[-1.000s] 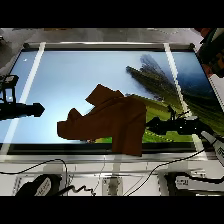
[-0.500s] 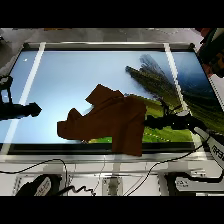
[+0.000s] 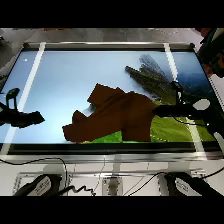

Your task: Fold the clothes and pants, and hang the long-sleeved shirts on hangers.

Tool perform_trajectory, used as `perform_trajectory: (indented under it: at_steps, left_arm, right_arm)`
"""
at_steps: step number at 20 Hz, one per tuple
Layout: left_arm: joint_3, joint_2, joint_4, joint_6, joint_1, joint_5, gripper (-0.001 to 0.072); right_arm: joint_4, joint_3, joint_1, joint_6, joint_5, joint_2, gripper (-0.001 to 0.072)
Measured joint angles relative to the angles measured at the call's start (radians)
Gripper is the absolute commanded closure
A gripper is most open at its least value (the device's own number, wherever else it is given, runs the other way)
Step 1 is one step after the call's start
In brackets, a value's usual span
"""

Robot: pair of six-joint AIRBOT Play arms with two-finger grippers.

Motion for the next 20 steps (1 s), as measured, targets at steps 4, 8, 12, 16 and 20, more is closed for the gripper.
perform_trajectory:
  at_steps: [4, 8, 12, 16, 20]
  left_arm:
    - [-0.022, -0.166, -0.153, 0.071, 0.000, -0.023, 0.0185]
    - [-0.027, -0.314, -0.299, 0.175, 0.000, -0.022, 0.0227]
    - [-0.028, -0.404, -0.375, 0.235, -0.003, -0.026, 0.0228]
    - [-0.029, -0.448, -0.386, 0.269, -0.039, -0.006, 0.0445]
    - [-0.029, -0.460, -0.351, 0.280, -0.080, -0.023, 0.0530]
  right_arm:
    - [-0.024, 0.006, 0.000, 0.019, 0.005, 0.038, 0.0696]
    - [-0.032, 0.008, 0.000, 0.029, 0.006, 0.048, 0.0697]
    - [-0.034, 0.008, 0.000, 0.032, 0.006, 0.051, 0.0697]
    - [-0.034, 0.008, 0.000, 0.032, 0.006, 0.052, 0.0696]
    - [-0.029, 0.008, 0.000, 0.033, 0.005, 0.053, 0.0697]
